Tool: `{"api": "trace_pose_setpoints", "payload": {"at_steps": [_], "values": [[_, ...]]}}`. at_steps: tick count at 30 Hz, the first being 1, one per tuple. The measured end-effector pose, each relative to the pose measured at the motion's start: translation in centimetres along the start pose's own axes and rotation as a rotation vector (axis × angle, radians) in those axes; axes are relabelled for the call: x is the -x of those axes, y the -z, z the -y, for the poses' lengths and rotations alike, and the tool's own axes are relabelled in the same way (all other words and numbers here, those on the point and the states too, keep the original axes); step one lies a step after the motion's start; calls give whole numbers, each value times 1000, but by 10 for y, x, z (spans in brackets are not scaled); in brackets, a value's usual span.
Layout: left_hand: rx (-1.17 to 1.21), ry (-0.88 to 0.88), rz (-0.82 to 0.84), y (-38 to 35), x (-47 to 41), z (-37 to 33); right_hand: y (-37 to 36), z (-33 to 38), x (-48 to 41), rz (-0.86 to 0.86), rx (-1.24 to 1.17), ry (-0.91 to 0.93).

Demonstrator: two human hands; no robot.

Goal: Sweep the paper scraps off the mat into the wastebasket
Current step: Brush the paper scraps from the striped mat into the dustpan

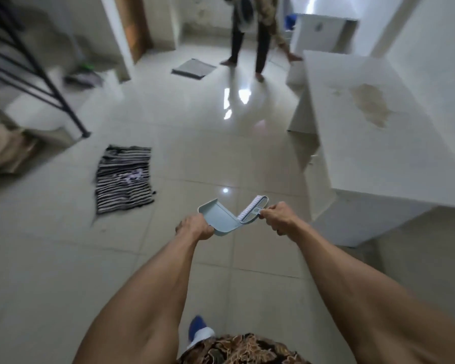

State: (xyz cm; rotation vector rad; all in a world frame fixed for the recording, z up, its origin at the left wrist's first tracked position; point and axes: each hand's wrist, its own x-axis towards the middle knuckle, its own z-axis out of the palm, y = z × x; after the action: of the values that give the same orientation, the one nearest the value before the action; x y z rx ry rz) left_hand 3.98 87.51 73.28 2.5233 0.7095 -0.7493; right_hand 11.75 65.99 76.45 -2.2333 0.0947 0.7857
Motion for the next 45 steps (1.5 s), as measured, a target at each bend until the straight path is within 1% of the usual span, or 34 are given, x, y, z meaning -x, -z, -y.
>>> {"api": "trace_pose_setpoints", "payload": {"at_steps": [5,10,17,22,26,29,36,39,42,45], "values": [[81,165,-27,40,-29,87,-76,82,-40,159,63,45],[165,258,-17,57,-64,130,-124,145,-81,258,152,82],[269,363,-26,88,-130,161,-164,223,-169,344,253,134],[426,479,-58,123,-192,158,-171,296,-248,440,317,178],[555,535,-138,163,-246,153,-174,363,-316,495,365,258],[632,613,-155,186,-277,154,-188,399,-354,550,401,287],[759,717,-197,234,-371,190,-247,494,-443,663,585,348],[838,746,-177,262,-414,213,-271,542,-479,684,634,348],[907,780,-155,295,-448,233,-299,587,-510,703,732,330],[971,838,-215,326,-485,256,-330,633,-539,750,782,399]]}}
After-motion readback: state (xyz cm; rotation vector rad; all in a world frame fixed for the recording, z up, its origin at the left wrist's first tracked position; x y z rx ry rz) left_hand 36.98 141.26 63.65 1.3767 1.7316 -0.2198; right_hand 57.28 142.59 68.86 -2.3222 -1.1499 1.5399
